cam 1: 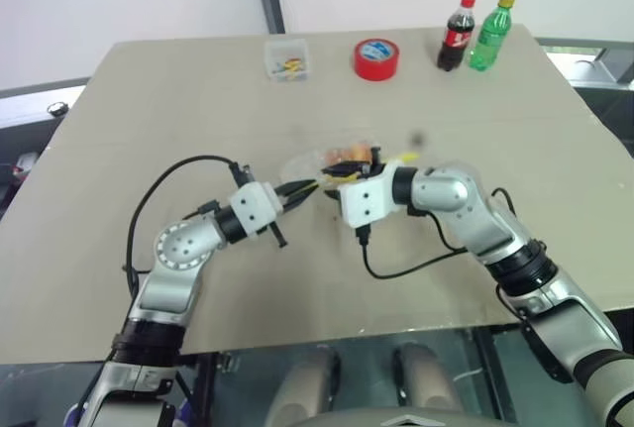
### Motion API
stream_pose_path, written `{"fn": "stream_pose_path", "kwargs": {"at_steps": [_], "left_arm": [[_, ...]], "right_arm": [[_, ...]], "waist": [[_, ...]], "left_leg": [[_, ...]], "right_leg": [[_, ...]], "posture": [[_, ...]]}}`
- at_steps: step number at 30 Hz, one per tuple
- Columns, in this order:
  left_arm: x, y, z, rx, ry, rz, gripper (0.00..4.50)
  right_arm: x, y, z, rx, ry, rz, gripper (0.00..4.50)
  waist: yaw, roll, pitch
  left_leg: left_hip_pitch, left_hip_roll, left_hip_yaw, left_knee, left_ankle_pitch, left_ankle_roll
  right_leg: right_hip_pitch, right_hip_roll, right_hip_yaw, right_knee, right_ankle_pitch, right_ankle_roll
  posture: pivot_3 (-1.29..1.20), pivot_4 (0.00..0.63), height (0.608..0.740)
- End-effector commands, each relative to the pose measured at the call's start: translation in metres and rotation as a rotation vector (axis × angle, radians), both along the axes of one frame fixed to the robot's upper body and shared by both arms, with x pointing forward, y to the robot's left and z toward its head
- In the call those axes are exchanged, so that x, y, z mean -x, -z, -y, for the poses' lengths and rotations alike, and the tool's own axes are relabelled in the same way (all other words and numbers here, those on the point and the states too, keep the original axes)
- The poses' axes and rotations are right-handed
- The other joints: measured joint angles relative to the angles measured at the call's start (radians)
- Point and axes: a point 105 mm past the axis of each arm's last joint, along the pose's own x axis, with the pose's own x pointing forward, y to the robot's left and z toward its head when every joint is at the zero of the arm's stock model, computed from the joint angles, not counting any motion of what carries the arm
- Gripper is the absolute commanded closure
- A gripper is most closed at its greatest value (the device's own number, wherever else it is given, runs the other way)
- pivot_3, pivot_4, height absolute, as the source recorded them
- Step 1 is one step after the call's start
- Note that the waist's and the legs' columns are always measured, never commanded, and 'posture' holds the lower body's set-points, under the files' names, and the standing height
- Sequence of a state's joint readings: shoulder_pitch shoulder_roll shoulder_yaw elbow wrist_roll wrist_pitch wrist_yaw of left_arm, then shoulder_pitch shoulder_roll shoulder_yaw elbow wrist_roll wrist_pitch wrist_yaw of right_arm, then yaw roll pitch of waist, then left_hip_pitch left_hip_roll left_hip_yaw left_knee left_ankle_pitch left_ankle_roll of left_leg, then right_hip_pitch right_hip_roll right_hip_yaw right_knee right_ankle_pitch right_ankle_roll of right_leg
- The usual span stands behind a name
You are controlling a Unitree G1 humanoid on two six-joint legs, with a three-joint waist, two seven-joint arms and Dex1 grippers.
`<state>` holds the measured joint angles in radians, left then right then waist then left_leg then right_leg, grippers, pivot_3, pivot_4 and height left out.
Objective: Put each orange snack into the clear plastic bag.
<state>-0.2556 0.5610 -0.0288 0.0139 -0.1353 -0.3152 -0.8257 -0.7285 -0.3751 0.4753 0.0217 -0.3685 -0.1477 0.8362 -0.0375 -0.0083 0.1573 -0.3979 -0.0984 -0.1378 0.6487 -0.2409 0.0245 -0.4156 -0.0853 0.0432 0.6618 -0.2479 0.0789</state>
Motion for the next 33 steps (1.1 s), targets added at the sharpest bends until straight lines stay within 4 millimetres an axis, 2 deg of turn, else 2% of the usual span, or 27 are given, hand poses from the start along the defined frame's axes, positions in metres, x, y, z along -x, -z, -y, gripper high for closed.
{"fn": "stream_pose_path", "kwargs": {"at_steps": [1, 32, 33], "left_arm": [[0.0002, -0.0136, 0.0015, -0.009, 0.008, 0.062, 4.5], [-0.0007, -0.0173, 0.0047, -0.008, 0.002, 0.062, 4.5], [-0.0008, -0.0174, 0.0049, -0.008, 0.002, 0.062, 4.5]], "right_arm": [[0.0035, -0.0134, -0.0066, -0.014, -0.036, 0.061, 2.84], [0.0006, -0.0214, -0.0088, -0.039, -0.025, 0.064, 2.84], [0.0003, -0.0212, -0.0088, -0.039, -0.025, 0.064, 3.21]], "waist": [[0.0, 0.0, 0.0], [-0.001, 0.0, 0.0], [-0.001, 0.0, 0.0]], "left_leg": [[0.0, 0.0, 0.0, 0.0, 0.0, 0.0], [0.0, 0.0, 0.0, 0.0, 0.0, 0.0], [0.0, 0.0, 0.0, 0.0, 0.0, 0.0]], "right_leg": [[0.0, 0.0, 0.0, 0.0, 0.0, 0.0], [0.0, 0.0, 0.0, 0.0, 0.0, 0.0], [0.0, 0.0, 0.0, 0.0, 0.0, 0.0]], "posture": [[0.0, 0.15, 0.74], [0.0, 0.15, 0.74], [0.0, 0.15, 0.74]]}}
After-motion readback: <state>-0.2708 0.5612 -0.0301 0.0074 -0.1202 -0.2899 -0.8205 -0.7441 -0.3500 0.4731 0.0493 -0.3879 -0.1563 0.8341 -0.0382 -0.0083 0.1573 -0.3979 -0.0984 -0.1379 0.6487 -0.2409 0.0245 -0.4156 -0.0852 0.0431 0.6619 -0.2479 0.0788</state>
